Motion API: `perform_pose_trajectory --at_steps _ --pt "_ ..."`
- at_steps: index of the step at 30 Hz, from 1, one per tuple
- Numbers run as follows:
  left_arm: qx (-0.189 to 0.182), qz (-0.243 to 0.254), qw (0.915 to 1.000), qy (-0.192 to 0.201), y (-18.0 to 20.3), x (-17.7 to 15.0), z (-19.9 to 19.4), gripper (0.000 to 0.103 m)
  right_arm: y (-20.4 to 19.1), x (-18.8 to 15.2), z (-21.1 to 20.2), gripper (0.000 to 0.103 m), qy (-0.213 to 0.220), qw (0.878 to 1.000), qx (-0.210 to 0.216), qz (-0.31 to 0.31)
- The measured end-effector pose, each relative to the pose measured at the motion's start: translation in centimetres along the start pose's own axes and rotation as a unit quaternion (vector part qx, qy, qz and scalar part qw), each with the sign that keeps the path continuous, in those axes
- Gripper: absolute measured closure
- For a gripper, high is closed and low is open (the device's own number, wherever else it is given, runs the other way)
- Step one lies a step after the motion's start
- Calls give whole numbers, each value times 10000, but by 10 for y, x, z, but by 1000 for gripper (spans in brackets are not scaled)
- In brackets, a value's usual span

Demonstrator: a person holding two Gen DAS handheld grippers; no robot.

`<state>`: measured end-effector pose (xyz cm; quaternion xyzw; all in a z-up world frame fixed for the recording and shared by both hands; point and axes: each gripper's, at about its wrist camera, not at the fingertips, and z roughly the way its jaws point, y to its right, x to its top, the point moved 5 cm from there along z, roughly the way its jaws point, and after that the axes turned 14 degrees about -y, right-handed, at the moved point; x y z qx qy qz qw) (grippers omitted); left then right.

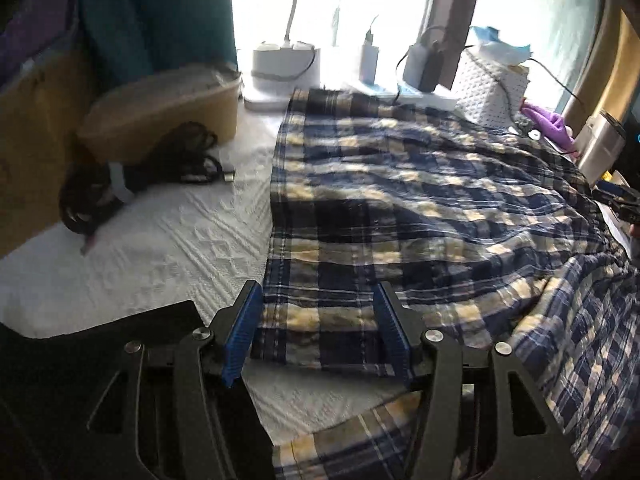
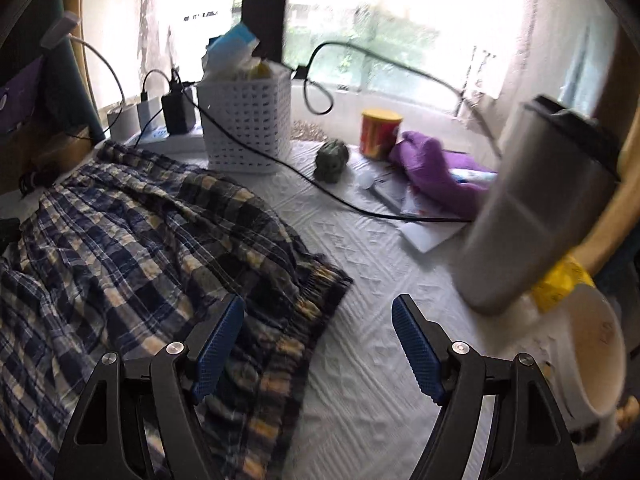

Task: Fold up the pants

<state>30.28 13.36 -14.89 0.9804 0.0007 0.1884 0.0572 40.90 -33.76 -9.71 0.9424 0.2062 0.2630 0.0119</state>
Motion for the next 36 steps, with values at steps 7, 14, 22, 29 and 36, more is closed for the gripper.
perform_pose_trajectory --at_steps 7,14,22,29,36 --pt "323 538 9979 -129 18 1 8 26 -8 18 38 46 -257 9991 -24 -326" --pt "272 484 9985 -21 14 2 3 76 -15 22 44 75 -289 9980 -5 -564" --pt "369 366 9984 217 3 -3 -13 99 -5 30 43 83 -121 9979 -398 -498" --pt "214 231 9995 -6 -8 -3 -2 99 6 40 51 83 -199 9972 -531 -490" --pt "104 265 9996 70 -5 -4 -12 93 11 33 34 67 -68 9979 -599 -254"
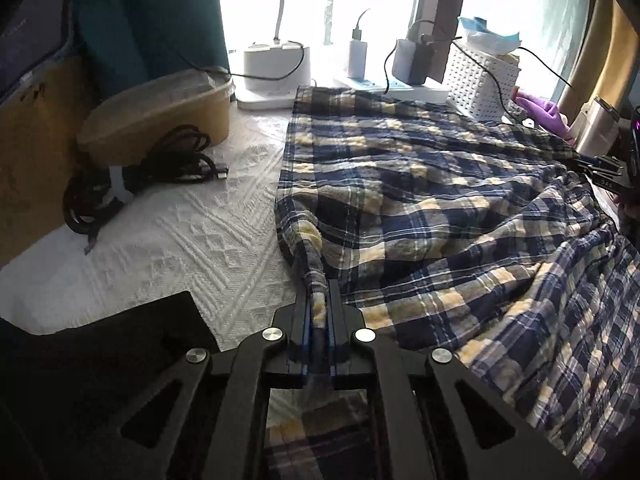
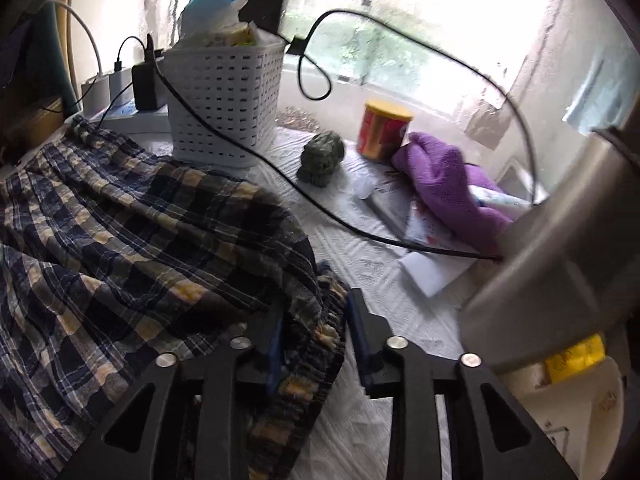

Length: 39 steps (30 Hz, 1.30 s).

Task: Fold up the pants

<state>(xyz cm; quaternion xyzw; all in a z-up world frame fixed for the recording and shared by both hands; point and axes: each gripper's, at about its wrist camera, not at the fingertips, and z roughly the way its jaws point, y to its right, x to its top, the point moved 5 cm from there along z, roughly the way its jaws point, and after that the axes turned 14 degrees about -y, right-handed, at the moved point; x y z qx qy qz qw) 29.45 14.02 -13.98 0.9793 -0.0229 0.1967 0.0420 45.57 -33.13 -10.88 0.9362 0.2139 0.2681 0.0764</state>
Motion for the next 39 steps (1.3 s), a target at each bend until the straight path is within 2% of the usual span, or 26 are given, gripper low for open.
perform_pose_trajectory --at_steps 1,2,3,4,5,8,13,15,18,22,29,33,36,39 --pt "21 -1 10000 52 0 -1 -5 88 1 -4 -7 59 63 10000 -16 26" --pt "39 -23 9999 112 1 -2 -11 72 1 -7 -14 45 121 9999 1 48" --pt "34 -42 9997 235 2 -4 -20 56 1 -12 -24 36 200 9998 33 67" --pt "-3 -43 9993 379 3 -6 -30 49 0 -18 -33 26 280 9996 47 64" --pt "-58 -23 9985 550 6 -11 -43 40 -2 -24 -43 26 361 9993 43 50" --pt "-149 73 9961 871 16 -24 -70 31 -8 -48 -74 26 546 9985 22 -36" --pt "-255 39 9931 1142 41 -62 -100 29 -16 -90 -110 26 695 9976 -50 -12" --pt "-286 -110 9893 1425 52 -84 -111 29 -17 -110 -124 26 726 9973 -46 73" --pt "-479 -101 9866 1555 71 -111 -119 29 -20 -141 -139 26 731 9971 -51 199" --pt "-532 -19 9859 1585 95 -141 -120 29 -24 -175 -153 26 694 9967 1 424" --pt "-395 70 9905 1317 114 -183 -110 29 -28 -219 -170 25 687 9957 -62 616" --pt "-286 -87 9891 1439 118 -199 -116 29 -27 -237 -175 25 685 9941 66 836" --pt "-119 146 9898 1412 128 -205 -117 29 -28 -245 -172 25 625 9933 123 963" --pt "274 574 9895 1296 140 -215 -113 29 -32 -251 -168 25 577 9929 164 1027"
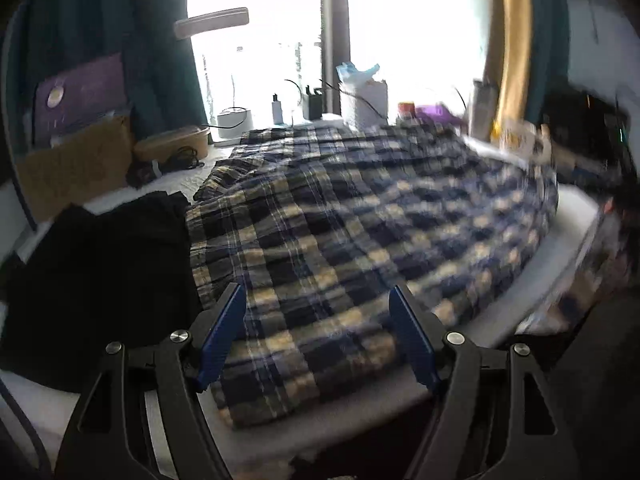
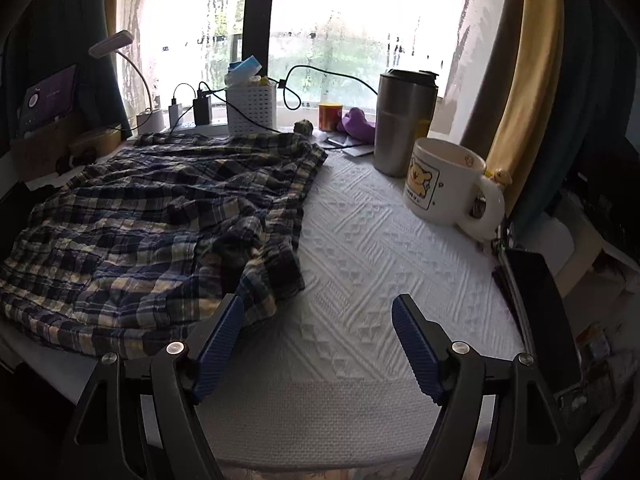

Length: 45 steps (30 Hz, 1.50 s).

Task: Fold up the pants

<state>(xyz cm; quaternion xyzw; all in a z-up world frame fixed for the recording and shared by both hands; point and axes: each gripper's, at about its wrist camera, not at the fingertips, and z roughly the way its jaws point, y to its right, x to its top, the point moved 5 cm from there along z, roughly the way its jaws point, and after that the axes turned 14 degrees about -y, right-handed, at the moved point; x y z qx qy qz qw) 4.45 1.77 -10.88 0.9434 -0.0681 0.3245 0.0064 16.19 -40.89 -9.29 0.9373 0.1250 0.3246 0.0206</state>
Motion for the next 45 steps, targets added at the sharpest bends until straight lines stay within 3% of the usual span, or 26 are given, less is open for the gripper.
perform_pose_trajectory --at_steps 6,11,15,20,24,30,31,32,33,35,39,43,45 --pt "126 344 9985 -400 0 -25 6 29 -10 -6 4 24 -1 9999 146 57" --pt "592 511 9959 -463 -4 -32 12 29 -13 -7 6 24 -20 10000 31 -30" --pt "804 932 9914 -448 2 -33 15 29 -12 -10 8 24 -72 9990 -349 -282" --pt "573 1137 9897 -660 3 -35 13 29 -4 -13 10 24 -116 9961 -736 -470" --pt "647 1288 9879 -575 1 -36 12 28 3 -17 14 24 -186 9945 -888 -515" --pt "1023 1025 9890 -308 -2 -20 26 27 -11 -19 27 24 -211 9928 -839 -834" --pt "1052 1051 9886 -239 -1 -17 28 30 -17 -19 29 24 -197 9912 -848 -1002" --pt "1029 1050 9889 -196 -1 -15 31 43 -24 -18 31 24 -182 9894 -847 -1166" --pt "862 1024 9908 -201 0 -12 35 67 -30 -18 32 24 -173 9874 -851 -1325" --pt "781 921 9923 -274 3 -8 42 94 -40 -15 34 24 -133 9828 -934 -1589" --pt "894 1102 9897 -175 9 -6 41 101 -60 -7 26 24 250 9656 -1316 -2229" --pt "646 799 9945 -183 -1 -6 37 102 -82 -6 23 24 621 9380 -1680 -2967" --pt "632 646 9956 -236 -5 -6 40 102 -92 -5 25 24 721 9301 -1661 -3195"
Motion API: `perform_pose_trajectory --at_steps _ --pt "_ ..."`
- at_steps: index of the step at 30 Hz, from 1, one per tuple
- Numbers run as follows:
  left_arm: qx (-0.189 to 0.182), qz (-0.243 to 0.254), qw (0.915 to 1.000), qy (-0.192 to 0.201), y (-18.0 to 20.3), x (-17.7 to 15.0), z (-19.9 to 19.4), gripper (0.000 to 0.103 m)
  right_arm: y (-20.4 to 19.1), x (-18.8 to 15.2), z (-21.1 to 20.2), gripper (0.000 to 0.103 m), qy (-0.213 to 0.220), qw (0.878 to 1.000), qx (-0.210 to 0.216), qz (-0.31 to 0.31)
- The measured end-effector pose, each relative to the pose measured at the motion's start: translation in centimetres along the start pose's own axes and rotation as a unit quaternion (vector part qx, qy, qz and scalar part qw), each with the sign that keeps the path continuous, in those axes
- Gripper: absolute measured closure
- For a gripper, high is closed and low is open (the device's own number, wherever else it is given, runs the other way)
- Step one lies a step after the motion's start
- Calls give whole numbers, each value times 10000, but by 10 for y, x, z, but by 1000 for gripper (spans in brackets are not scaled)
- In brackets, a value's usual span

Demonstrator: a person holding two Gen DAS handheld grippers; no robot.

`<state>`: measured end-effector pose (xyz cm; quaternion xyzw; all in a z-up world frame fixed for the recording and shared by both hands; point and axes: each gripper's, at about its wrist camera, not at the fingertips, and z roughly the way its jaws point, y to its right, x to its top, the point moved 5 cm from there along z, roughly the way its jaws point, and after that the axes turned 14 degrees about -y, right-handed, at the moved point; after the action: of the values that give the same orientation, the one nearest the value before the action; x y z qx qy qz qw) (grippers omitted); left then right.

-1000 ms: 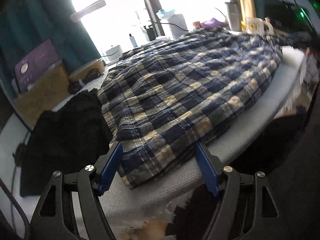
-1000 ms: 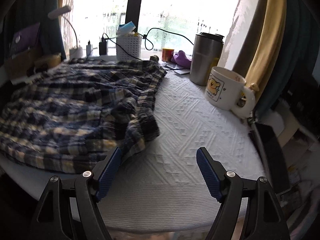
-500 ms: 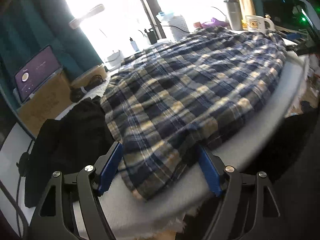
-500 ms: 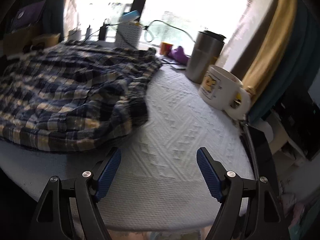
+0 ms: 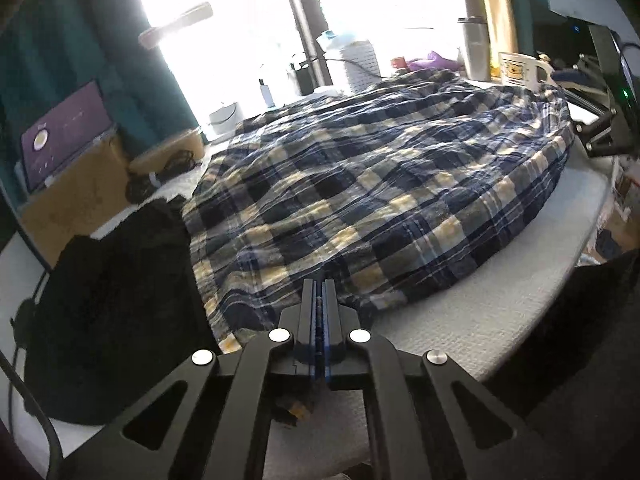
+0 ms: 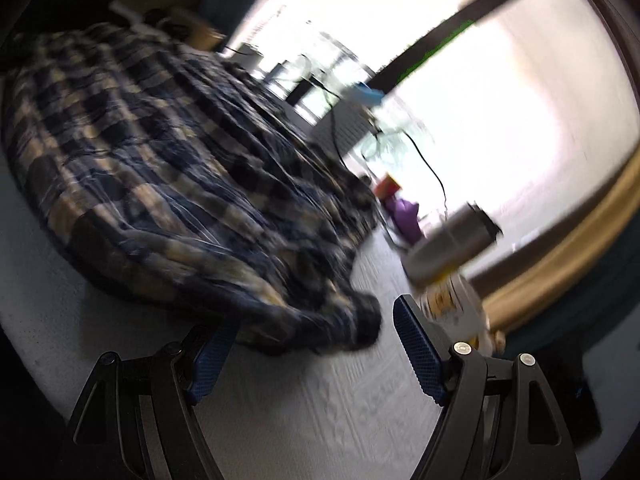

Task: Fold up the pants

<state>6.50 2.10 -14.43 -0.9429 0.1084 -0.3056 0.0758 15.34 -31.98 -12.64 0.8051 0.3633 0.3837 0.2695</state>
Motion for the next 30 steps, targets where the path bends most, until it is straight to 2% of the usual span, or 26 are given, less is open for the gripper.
perform_pose_trajectory --at_steps 3,6,8,10,13,16,21,26,30 --pt "-131 -313 9994 -22 -4 1 3 102 -11 8 13 24 -36 9998 178 -116" --pt "-334 -667 9972 54 -11 4 1 102 -7 13 23 42 -172 9972 669 294" --pt "-456 -830 9954 127 -15 7 -3 102 -3 14 28 84 -281 9906 1144 692" --pt "-560 -987 9932 267 -21 11 -11 103 -3 14 27 93 -310 9862 1359 890" --pt "-699 -1135 9898 505 -28 18 -27 103 1 16 21 98 -283 9803 1536 1210" --pt "-696 -1116 9890 672 -31 25 -38 103 22 16 5 99 -24 9700 1690 1747" --pt "-724 -1127 9883 734 -36 28 -43 103 39 15 -8 99 161 9609 1746 2145" --pt "-858 -1133 9882 568 -40 28 -34 103 49 24 -7 99 314 9508 1878 2443" --pt "-1250 -1169 9849 248 -45 25 -14 102 53 37 9 99 235 9449 1977 2597"
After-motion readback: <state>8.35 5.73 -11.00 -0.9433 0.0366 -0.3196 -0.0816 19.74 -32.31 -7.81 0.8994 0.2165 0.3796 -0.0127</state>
